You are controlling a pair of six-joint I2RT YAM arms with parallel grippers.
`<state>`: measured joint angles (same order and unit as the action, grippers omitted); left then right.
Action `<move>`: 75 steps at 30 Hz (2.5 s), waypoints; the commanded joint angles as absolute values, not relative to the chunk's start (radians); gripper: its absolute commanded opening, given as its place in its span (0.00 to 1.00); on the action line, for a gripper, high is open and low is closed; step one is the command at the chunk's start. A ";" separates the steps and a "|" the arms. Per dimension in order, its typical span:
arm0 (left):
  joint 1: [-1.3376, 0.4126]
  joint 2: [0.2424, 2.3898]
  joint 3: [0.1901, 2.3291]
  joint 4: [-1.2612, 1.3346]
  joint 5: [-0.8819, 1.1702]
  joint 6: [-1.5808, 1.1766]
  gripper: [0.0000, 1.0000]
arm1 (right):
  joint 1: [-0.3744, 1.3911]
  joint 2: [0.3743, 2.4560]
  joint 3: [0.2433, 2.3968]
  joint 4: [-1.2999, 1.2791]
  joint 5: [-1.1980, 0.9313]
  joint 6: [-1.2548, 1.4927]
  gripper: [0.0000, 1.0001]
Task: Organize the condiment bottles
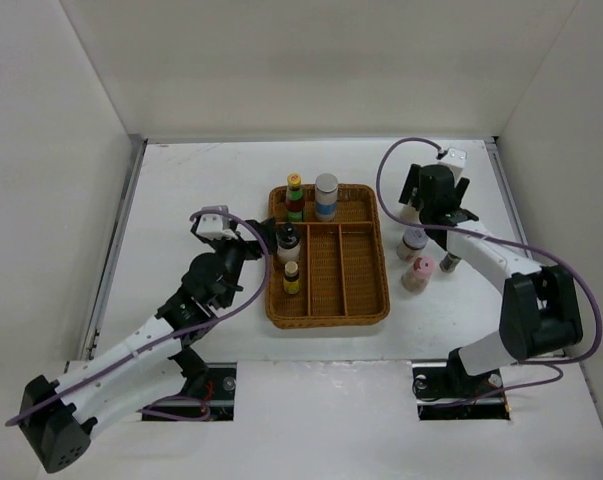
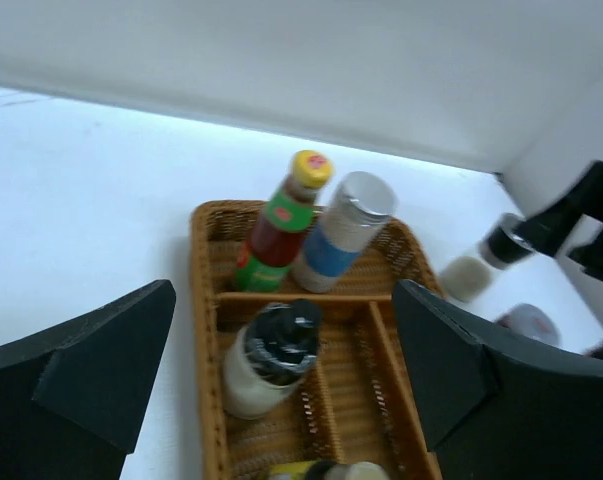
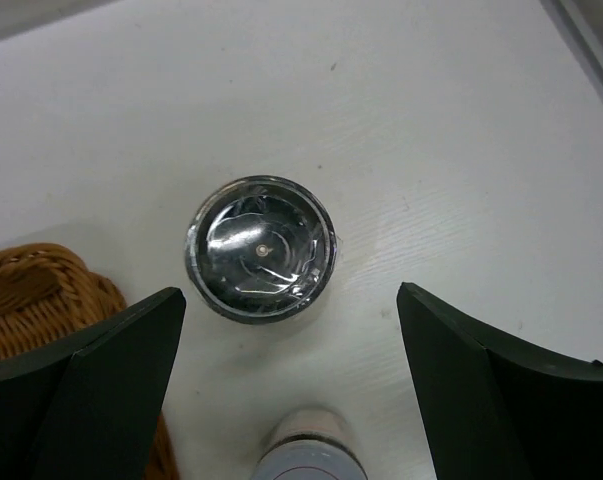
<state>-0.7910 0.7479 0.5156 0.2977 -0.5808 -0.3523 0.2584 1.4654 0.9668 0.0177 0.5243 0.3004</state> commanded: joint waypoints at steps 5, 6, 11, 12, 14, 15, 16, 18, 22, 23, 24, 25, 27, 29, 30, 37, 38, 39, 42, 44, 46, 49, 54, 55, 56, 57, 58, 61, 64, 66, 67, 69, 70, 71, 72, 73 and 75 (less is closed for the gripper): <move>-0.664 0.778 0.381 0.557 -0.618 -0.406 0.92 | 0.240 1.542 1.055 0.037 0.431 0.321 0.92; -0.657 0.788 0.370 0.571 -0.612 -0.416 0.92 | 0.232 1.555 1.058 0.050 0.425 0.322 0.91; -0.651 0.842 0.348 0.595 -0.584 -0.431 0.91 | 0.196 1.630 1.080 0.100 0.426 0.330 0.80; -0.651 0.848 0.348 0.597 -0.583 -0.431 0.91 | 0.191 1.643 1.083 0.104 0.429 0.336 0.71; -0.647 0.859 0.350 0.598 -0.583 -0.431 0.91 | 0.186 1.652 1.088 0.109 0.436 0.339 0.61; -0.645 0.865 0.350 0.600 -0.583 -0.434 0.91 | 0.186 1.643 1.080 0.133 0.446 0.341 0.57; -0.643 0.874 0.350 0.600 -0.583 -0.439 0.91 | 0.188 1.622 1.060 0.181 0.460 0.333 0.52; -0.637 0.897 0.354 0.606 -0.583 -0.445 0.91 | 0.205 1.550 1.007 0.286 0.488 0.324 0.51; -0.628 0.923 0.350 0.618 -0.587 -0.462 0.90 | 0.309 1.384 0.927 0.416 0.495 0.281 0.52; -0.622 0.925 0.350 0.617 -0.595 -0.463 0.90 | 0.338 1.343 0.908 0.413 0.500 0.282 0.52; -0.614 0.923 0.345 0.614 -0.603 -0.466 0.89 | 0.369 1.303 0.887 0.408 0.502 0.285 0.52; -0.605 0.914 0.331 0.612 -0.618 -0.478 0.89 | 0.401 1.263 0.862 0.403 0.503 0.291 0.52; -0.587 0.893 0.301 0.609 -0.662 -0.512 0.89 | 0.465 1.186 0.810 0.391 0.503 0.323 0.51; -0.562 0.865 0.279 0.611 -0.683 -0.538 0.89 | 0.542 1.113 0.767 0.352 0.500 0.350 0.51; -0.553 0.858 0.273 0.612 -0.683 -0.548 0.89 | 0.571 1.086 0.753 0.335 0.502 0.356 0.51; -0.545 0.905 0.268 0.640 -0.646 -0.574 0.89 | 0.774 1.064 0.758 0.279 0.444 0.364 0.52; -0.544 0.914 0.273 0.635 -0.640 -0.574 0.89 | 0.786 1.090 0.778 0.279 0.425 0.364 0.52; -0.542 0.920 0.275 0.634 -0.638 -0.574 0.89 | 0.800 1.113 0.793 0.282 0.417 0.368 0.52; -0.533 0.919 0.270 0.634 -0.638 -0.575 0.89 | 0.831 1.193 0.827 0.322 0.405 0.371 0.52; -0.532 0.902 0.259 0.634 -0.637 -0.575 0.89 | 0.835 1.247 0.839 0.342 0.403 0.370 0.52; -0.524 0.896 0.256 0.638 -0.637 -0.577 0.89 | 0.835 1.297 0.847 0.371 0.399 0.380 0.52; -0.521 0.899 0.255 0.638 -0.627 -0.580 0.89 | 0.834 1.380 0.862 0.434 0.393 0.370 0.52; -0.519 0.904 0.255 0.640 -0.606 -0.581 0.89 | 0.834 1.498 0.896 0.471 0.465 0.308 0.53; -0.519 0.897 0.252 0.643 -0.603 -0.581 0.89 | 0.834 1.523 0.906 0.466 0.480 0.295 0.54; -0.519 0.896 0.252 0.643 -0.601 -0.583 0.89 | 0.834 1.540 0.913 0.463 0.495 0.284 0.55; -0.518 0.896 0.252 0.643 -0.601 -0.583 0.89 | 0.837 1.554 0.913 0.466 0.509 0.278 0.60; -0.516 0.899 0.253 0.643 -0.601 -0.583 0.89 | 0.840 1.558 0.913 0.463 0.517 0.279 0.69; -0.521 0.902 0.253 0.643 -0.600 -0.583 0.89 | 0.852 1.496 0.891 0.457 0.525 0.276 0.90; -0.521 0.905 0.256 0.643 -0.600 -0.583 0.89 | 0.852 1.334 0.833 0.416 0.532 0.288 0.94; -0.525 0.904 0.256 0.643 -0.600 -0.583 0.89 | 0.828 1.225 0.789 0.376 0.560 0.287 0.94; -0.528 0.902 0.256 0.643 -0.598 -0.583 0.89 | 0.797 1.166 0.761 0.345 0.590 0.288 0.93; -0.530 0.903 0.259 0.643 -0.598 -0.584 0.89 | 0.728 1.082 0.714 0.255 0.661 0.310 0.92; -0.533 0.905 0.259 0.643 -0.595 -0.584 0.89 | 0.684 1.062 0.704 0.185 0.692 0.324 0.92; -0.536 0.907 0.259 0.643 -0.591 -0.587 0.89 | 0.645 1.054 0.703 0.113 0.715 0.342 0.92; -0.539 0.908 0.259 0.644 -0.586 -0.591 0.89 | 0.612 1.057 0.709 0.039 0.725 0.362 0.92; -0.539 0.911 0.261 0.647 -0.583 -0.592 0.89 | 0.584 1.065 0.718 -0.025 0.736 0.379 0.92; -0.541 0.922 0.261 0.655 -0.580 -0.595 0.89 | 0.553 1.097 0.733 -0.089 0.744 0.394 0.93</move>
